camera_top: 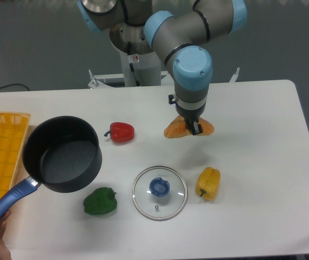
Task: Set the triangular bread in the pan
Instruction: 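Lower the gripper holding the triangular bread toward the table, then lift the triangular bread and carry it back past the red pepper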
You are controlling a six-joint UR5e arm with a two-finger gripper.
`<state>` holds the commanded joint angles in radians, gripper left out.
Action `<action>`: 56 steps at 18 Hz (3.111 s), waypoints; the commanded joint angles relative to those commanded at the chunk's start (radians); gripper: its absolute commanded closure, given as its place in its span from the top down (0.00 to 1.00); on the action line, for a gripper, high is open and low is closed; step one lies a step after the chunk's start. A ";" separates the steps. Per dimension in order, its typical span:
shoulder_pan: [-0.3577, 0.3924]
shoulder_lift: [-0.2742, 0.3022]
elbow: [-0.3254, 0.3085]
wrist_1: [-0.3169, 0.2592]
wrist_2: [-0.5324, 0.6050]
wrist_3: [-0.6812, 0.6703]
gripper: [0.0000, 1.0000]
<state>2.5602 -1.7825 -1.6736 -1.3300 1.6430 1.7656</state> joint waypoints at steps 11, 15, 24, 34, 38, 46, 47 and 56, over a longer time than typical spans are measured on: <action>0.025 0.029 0.018 -0.005 -0.046 -0.067 0.21; 0.014 0.061 0.029 -0.044 -0.048 -0.133 0.21; -0.051 0.101 0.049 -0.075 -0.196 -0.352 0.21; -0.092 0.247 0.084 -0.155 -0.233 -0.439 0.21; -0.101 0.308 0.084 -0.161 -0.241 -0.489 0.21; -0.167 0.337 0.104 -0.158 -0.278 -0.660 0.21; -0.169 0.337 0.104 -0.158 -0.282 -0.669 0.21; -0.176 0.328 0.133 -0.146 -0.385 -0.856 0.21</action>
<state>2.3838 -1.4542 -1.5401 -1.4757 1.2580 0.9098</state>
